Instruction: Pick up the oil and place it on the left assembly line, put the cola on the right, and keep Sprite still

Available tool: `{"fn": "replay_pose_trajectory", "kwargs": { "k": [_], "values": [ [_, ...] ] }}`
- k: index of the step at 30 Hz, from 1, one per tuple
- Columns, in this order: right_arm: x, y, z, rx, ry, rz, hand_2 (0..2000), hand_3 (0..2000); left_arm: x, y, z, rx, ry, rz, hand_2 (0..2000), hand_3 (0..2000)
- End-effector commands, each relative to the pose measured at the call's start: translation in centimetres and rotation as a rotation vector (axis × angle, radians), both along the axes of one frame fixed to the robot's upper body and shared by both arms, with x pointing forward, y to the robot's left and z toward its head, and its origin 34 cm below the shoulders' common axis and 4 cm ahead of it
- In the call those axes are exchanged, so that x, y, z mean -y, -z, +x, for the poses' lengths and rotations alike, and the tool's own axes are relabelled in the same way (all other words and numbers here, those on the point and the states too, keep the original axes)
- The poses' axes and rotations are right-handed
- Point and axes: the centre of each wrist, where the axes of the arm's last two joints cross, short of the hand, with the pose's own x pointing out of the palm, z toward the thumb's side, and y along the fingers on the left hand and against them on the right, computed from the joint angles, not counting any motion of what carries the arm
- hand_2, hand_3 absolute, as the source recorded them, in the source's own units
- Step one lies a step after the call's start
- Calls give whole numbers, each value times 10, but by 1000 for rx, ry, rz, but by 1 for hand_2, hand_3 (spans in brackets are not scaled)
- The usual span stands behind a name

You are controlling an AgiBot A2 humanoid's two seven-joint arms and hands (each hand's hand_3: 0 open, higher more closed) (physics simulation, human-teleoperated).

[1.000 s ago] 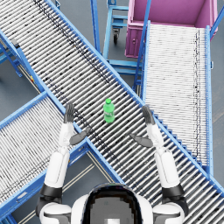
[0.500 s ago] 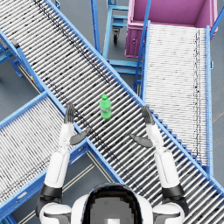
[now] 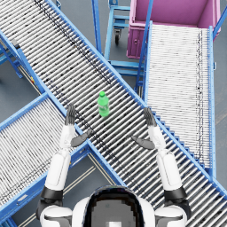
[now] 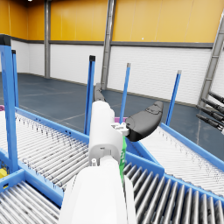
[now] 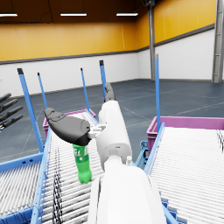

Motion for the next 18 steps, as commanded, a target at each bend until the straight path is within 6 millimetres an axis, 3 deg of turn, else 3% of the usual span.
{"fn": "replay_pose_trajectory", "kwargs": {
  "k": [1, 18],
  "values": [
    [0, 0, 0, 0, 0, 0, 0, 0, 0, 0, 0, 0, 0, 0, 0, 0],
    [0, 0, 0, 0, 0, 0, 0, 0, 0, 0, 0, 0, 0, 0, 0, 0]
  ]
}}
